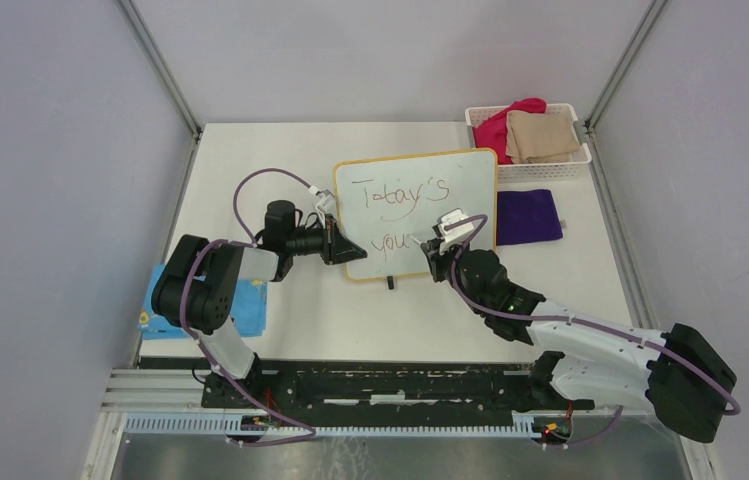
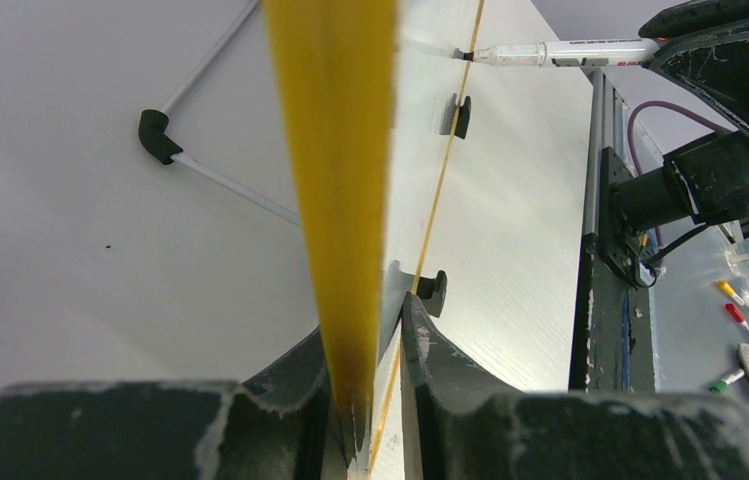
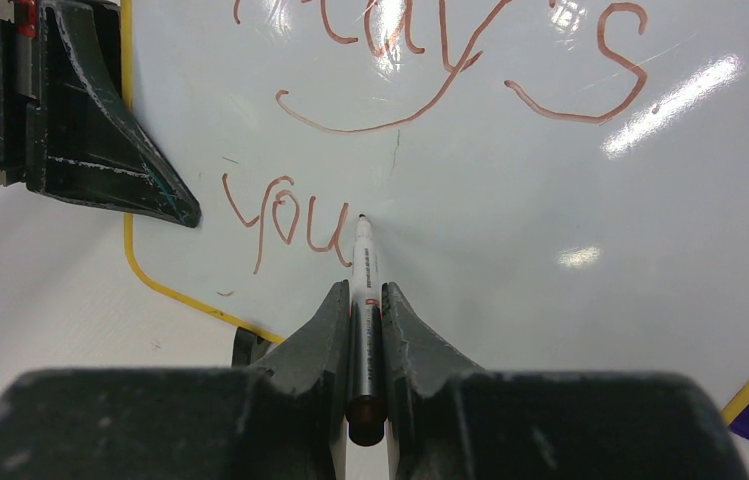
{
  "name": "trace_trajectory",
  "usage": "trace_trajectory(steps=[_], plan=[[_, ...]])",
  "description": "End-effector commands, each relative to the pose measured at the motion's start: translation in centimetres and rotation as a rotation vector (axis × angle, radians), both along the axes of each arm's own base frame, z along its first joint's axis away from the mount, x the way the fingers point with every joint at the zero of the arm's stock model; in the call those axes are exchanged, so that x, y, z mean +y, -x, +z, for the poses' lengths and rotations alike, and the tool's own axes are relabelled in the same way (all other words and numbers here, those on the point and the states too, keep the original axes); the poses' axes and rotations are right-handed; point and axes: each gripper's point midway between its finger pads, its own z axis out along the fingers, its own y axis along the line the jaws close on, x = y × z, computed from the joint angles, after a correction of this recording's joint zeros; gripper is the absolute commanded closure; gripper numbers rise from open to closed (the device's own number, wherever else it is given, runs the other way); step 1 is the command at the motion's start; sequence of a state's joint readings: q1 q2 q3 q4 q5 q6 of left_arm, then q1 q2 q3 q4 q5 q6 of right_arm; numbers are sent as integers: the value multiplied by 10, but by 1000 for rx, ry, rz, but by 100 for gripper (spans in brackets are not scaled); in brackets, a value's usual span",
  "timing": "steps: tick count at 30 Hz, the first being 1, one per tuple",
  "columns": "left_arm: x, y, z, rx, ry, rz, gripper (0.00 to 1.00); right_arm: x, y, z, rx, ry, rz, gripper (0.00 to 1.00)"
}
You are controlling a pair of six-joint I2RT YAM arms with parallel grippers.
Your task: Write a sentence on the whiteboard
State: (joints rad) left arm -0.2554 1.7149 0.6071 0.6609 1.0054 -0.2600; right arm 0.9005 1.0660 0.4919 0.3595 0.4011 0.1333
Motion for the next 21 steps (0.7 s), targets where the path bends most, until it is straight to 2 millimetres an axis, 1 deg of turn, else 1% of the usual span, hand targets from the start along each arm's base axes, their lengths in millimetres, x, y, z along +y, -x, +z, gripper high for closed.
trace_trajectory(steps=[1,13,16,21], plan=[[7,13,-45,134,-119,47,98,-1,-10,17,-36,-37,-35,100],[7,13,-46,136,-120,46,98,-18,8,-19,26,-32,-37,100],[7,13,-45,136,-120,47,98,-20,12,-24,36,-38,-30,100],[7,13,-46,139,-121,49,98,-18,13,-27,44,-41,-19,100]])
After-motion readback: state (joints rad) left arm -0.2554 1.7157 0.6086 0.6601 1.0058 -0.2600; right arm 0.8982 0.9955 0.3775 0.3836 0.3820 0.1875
